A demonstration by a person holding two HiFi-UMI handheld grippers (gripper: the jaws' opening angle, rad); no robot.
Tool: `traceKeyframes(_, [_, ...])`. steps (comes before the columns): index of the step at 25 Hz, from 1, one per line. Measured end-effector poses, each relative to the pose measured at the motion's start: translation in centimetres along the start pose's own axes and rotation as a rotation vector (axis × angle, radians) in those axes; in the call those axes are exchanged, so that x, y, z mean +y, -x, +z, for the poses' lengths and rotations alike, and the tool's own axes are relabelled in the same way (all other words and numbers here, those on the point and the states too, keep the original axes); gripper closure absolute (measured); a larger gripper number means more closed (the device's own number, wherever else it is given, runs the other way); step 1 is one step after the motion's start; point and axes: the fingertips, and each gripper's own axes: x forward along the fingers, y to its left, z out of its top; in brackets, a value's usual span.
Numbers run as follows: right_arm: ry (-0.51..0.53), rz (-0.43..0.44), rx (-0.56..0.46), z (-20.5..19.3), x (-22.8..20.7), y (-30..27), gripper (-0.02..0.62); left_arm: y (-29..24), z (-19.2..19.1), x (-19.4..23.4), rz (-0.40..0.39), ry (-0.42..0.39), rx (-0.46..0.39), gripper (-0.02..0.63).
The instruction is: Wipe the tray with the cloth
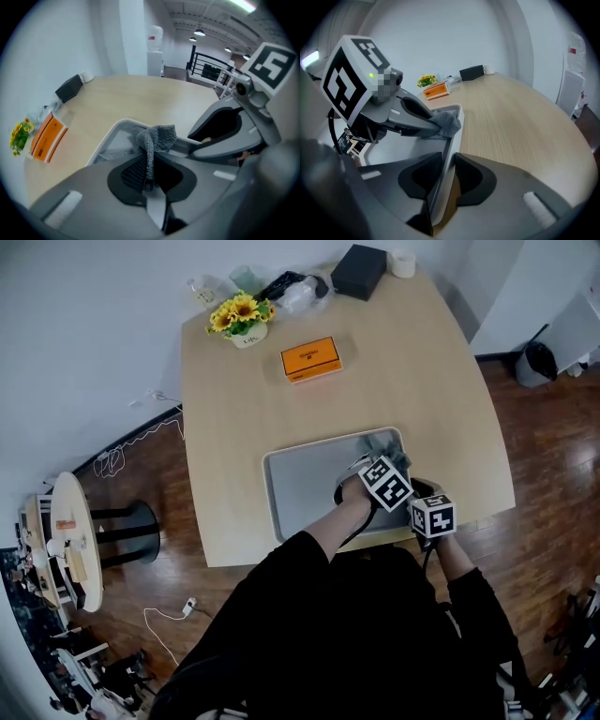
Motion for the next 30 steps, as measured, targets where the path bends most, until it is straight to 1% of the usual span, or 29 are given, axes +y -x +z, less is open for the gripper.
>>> traceKeyframes(2, [0.006, 0.002, 0.001, 0.0, -0.1, 0.1, 0.503, -0.5, 1.0, -0.7, 0.005, -0.049, 0.003, 0.601])
traceKeyframes(4, [0.007, 0.003, 0.004, -0.1, -0.3, 0.2, 0.503, -0.5, 1.1, -1.1, -0.001, -0.062, -0.001, 0.601])
traceKeyframes(6, [0.012, 0.001, 0.010, -0.2, -0.5, 0.3, 0.503, -0.1, 0.2, -1.1, -0.015, -0.041, -0.005, 0.601])
traceKeyframes(8, [0.019, 0.000, 0.019, -0.1, -0.5, 0.3, 0.502, 0.8, -1.5, -0.6, -0.020, -0.005, -0.002, 0.601])
traceKeyframes(10, [0.020, -0.002, 0.027, -0.2, -0.5, 0.4, 0.502, 2.0, -4.1, 0.2, -0.015, 0.033, 0.009, 0.601])
traceKeyframes(12, [0.018, -0.007, 0.034, -0.2, -0.6, 0.3, 0.502, 3.4, -7.6, 1.6, 0.004, 0.078, 0.019, 0.601])
traceKeyframes(16, [0.028, -0.008, 0.070, -0.5, -0.2, 0.9, 0.497, 6.9, -15.6, 5.2, 0.085, 0.207, 0.043, 0.601])
traceKeyframes(20, [0.004, -0.009, 0.115, -3.2, 0.3, 3.0, 0.483, 10.2, -23.2, 8.5, 0.165, 0.340, 0.088, 0.601])
traceKeyframes(22, [-0.025, -0.016, 0.128, -4.5, 0.3, 4.0, 0.483, 11.4, -25.8, 9.7, 0.196, 0.388, 0.092, 0.600])
traceKeyframes(24, [-0.047, -0.010, 0.133, -5.5, 0.6, 4.4, 0.485, 11.7, -27.1, 10.1, 0.207, 0.419, 0.077, 0.601])
traceKeyframes(25, [-0.053, -0.004, 0.131, -5.7, 0.8, 4.4, 0.491, 11.6, -27.4, 10.2, 0.215, 0.412, 0.087, 0.601])
traceKeyframes(26, [-0.049, -0.002, 0.130, -5.7, 1.0, 4.3, 0.517, 11.4, -27.4, 10.2, 0.230, 0.388, 0.108, 0.601])
traceKeyframes(27, [-0.035, -0.005, 0.134, -5.7, 1.2, 4.2, 0.526, 11.1, -27.4, 10.2, 0.248, 0.356, 0.132, 0.603])
traceKeyframes(28, [-0.018, -0.011, 0.141, -5.7, 1.3, 4.2, 0.526, 10.9, -27.3, 10.2, 0.264, 0.330, 0.150, 0.603])
traceKeyframes(30, [-0.008, -0.014, 0.142, -5.7, 1.3, 4.2, 0.526, 10.4, -26.4, 10.1, 0.264, 0.317, 0.157, 0.603])
